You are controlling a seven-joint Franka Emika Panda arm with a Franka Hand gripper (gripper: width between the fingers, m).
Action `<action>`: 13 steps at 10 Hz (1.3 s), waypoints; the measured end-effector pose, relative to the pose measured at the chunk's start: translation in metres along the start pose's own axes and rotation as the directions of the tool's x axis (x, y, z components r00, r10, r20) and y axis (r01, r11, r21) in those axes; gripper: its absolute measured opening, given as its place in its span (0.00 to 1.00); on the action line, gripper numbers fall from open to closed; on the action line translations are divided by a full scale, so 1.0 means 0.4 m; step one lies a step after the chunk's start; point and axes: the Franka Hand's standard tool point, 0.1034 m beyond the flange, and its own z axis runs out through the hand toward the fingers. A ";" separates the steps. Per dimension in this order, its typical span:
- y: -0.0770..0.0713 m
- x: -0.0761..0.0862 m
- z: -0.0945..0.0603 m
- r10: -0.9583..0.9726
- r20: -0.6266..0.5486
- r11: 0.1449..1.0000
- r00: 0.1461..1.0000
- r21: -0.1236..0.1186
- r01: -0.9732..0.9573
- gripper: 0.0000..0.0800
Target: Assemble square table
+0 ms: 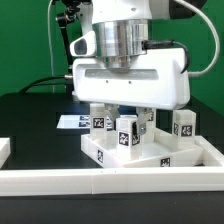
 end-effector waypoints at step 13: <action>-0.036 -0.033 0.000 0.365 0.015 0.931 0.931 -0.027 -0.364 0.78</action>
Offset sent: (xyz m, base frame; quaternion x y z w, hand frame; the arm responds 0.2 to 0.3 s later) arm 0.0021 -0.0044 -0.0021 -0.0694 0.0321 0.2074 0.9753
